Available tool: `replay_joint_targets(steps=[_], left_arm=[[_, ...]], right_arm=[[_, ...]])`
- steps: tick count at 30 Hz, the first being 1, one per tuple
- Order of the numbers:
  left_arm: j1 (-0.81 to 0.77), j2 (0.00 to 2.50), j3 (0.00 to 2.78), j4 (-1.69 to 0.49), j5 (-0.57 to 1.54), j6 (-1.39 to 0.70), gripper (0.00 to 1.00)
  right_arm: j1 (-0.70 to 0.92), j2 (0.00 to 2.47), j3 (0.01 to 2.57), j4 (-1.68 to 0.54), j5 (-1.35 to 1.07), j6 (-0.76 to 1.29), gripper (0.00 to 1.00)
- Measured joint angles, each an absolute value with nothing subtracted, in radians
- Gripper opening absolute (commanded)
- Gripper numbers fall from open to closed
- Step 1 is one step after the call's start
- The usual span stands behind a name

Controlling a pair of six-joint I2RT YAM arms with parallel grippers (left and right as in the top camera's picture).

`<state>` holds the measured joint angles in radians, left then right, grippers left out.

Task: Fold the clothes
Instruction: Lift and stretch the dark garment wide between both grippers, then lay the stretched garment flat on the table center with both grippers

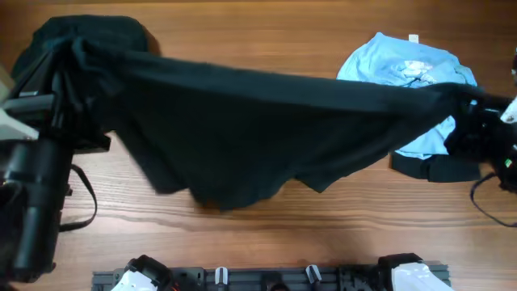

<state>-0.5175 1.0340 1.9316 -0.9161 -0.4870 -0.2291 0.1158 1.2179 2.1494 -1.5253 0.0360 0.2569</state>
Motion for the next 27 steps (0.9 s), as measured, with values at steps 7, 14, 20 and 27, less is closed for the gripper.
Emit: replay_joint_targets(steps=[7,14,20,27], left_arm=[[-0.515,1.266,1.935,-0.952,-0.587,-0.229,0.04],[-0.429,1.613,1.934,-0.796,-0.605,-0.224,0.04],[-0.345,1.828,1.934,-0.62,-0.605,-0.222,0.06],[-0.294,2.07,1.934,-0.387,-0.605,-0.219,1.0]], right_arm=[[0.116,1.431,2.153,-1.525,0.08,0.267,0.04],[0.083,1.772,2.153,-1.304,0.055,0.239,0.04],[0.033,2.043,2.153,-0.976,-0.02,0.198,0.04],[0.034,2.284,2.152,-0.694,-0.047,0.165,1.0]])
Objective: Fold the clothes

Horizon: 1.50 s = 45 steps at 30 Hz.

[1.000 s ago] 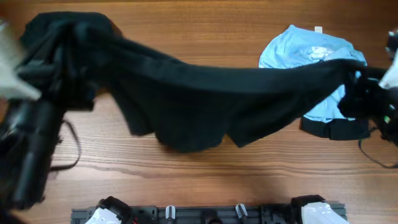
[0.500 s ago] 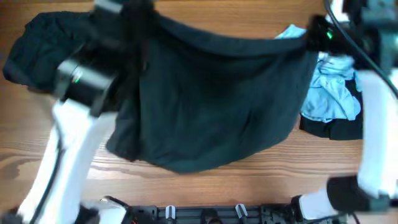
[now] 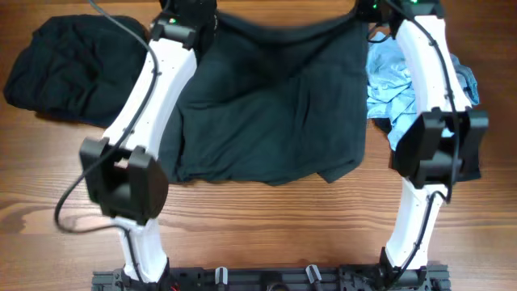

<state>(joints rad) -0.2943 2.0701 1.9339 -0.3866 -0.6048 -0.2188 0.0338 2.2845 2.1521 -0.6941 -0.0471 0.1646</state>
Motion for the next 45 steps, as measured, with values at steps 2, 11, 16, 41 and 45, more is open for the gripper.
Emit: replay_joint_targets(steps=[2,11,16,41,45], left_arm=[[-0.286,2.115,1.934,-0.358,-0.605,-0.221,1.0],[-0.252,2.111,1.933,-0.484,-0.601,-0.22,1.0],[-0.263,1.987,1.933,-0.831,-0.441,-0.222,1.0],[-0.241,1.178,1.554,-1.541,-0.241,-0.79,0.95],[-0.241,1.066,1.283,-1.441,-0.206,-0.855,0.84]], right_arm=[[0.034,2.297,2.149,-0.669,-0.054,0.154,1.0],[0.018,2.254,2.149,-0.864,-0.103,0.144,1.0],[0.017,2.14,2.149,-1.197,-0.123,0.144,1.0],[0.017,1.39,1.605,-1.474,-0.228,0.288,0.98],[0.017,1.366,1.271,-1.315,-0.271,0.318,0.96]])
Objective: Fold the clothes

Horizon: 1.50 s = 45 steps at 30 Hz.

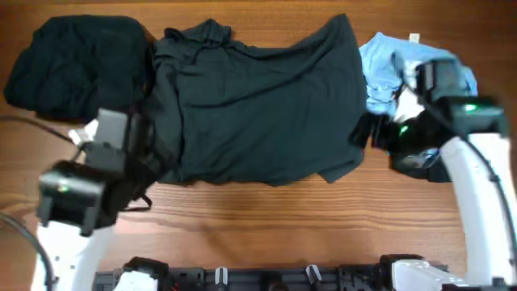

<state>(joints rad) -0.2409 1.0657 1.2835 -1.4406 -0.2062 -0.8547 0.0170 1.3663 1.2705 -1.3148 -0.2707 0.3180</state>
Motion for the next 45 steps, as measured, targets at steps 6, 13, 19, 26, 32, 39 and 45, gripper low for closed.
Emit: replay_joint_targets(steps=[6,13,19,26,32,39,45], left_arm=[[-0.241,1.001,0.958,-1.302,-0.131,-0.956,0.68],[-0.241,1.002,0.733,-1.065,-0.103,-1.013,0.55],[-0.241,1.002,0.626,-0.935,-0.103,-1.021,0.68],[-0.241,1.002,0.484,-0.731,-0.099,-1.028,0.72],[-0.241,1.08,0.421,-0.591,-0.131,-1.027,0.6],[-0.241,1.248,0.435,-0.392,-0.189,-1.03,0.63],[-0.242,1.322,0.464,-0.305,-0.234,-1.027,0.67]], right_arm=[[0.079,1.367,0.917,-1.0,-0.326,0.355,0.88],[0.207,1.411,0.77,-0.744,-0.332,0.366,0.86],[0.248,1.527,0.768,-0.69,-0.256,0.326,0.87],[0.248,1.599,0.791,-0.62,-0.195,0.312,0.85],[0.248,1.635,0.815,-0.59,-0.16,0.309,0.66],[0.247,1.64,0.816,-0.582,-0.141,0.305,0.66],[0.249,1.64,0.818,-0.582,-0.148,0.305,0.67]])
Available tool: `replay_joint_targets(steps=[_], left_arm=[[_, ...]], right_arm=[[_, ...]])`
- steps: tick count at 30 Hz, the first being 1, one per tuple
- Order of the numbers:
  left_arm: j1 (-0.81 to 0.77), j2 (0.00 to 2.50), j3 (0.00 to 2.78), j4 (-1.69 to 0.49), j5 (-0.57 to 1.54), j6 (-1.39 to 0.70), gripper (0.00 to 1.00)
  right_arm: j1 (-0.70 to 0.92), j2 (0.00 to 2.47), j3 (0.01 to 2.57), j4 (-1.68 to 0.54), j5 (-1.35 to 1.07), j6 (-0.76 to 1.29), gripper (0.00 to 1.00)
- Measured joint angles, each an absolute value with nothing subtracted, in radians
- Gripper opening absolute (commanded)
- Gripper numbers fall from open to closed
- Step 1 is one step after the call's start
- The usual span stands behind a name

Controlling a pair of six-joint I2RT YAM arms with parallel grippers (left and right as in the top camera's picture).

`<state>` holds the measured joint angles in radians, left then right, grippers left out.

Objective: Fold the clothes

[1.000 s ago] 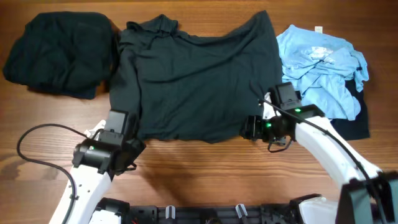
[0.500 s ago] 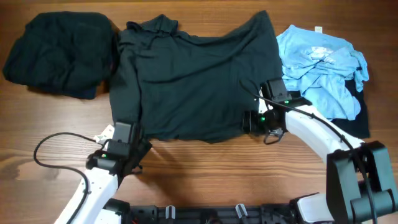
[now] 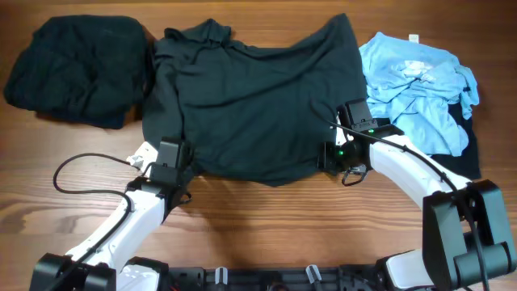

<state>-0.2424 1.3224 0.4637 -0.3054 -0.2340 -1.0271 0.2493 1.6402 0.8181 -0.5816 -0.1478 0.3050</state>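
A dark green-black shirt [image 3: 258, 97] lies spread flat over the middle of the table, collar at the far left. My left gripper [image 3: 172, 150] sits at the shirt's near left hem, touching the cloth. At the near right corner of the shirt is my right gripper [image 3: 333, 157], also against the cloth. The wrists hide the fingers of both, so the overhead view does not show whether they are open or shut.
A crumpled black garment [image 3: 73, 69] lies at the far left. A light blue shirt [image 3: 416, 89] lies in a heap at the right, on top of another black piece [image 3: 472, 137]. Bare wooden table [image 3: 266, 234] runs along the near side.
Both arms have come down to the near edge of the shirt: the left gripper now at its near left hem, the right gripper at its near right corner. The near right corner looks slightly pulled in.
The dark shirt first hung stretched in the air between both grippers. Then both arms reached to the far edge with the shirt draped down over the table. Later it lay spread flat with the arms drawn back to the sides. Now the grippers sit at its near corners.
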Motion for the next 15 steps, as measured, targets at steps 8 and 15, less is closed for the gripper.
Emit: replay_joint_targets(steps=[8,15], left_arm=[[-0.244,1.338,0.458,-0.276,-0.284,-1.026,0.17],[-0.244,1.351,0.463,-0.31,-0.325,-0.978,0.04]], right_arm=[[0.245,1.656,0.817,-0.577,-0.139,0.305,0.04],[0.245,1.678,0.862,-0.706,-0.157,0.356,0.04]])
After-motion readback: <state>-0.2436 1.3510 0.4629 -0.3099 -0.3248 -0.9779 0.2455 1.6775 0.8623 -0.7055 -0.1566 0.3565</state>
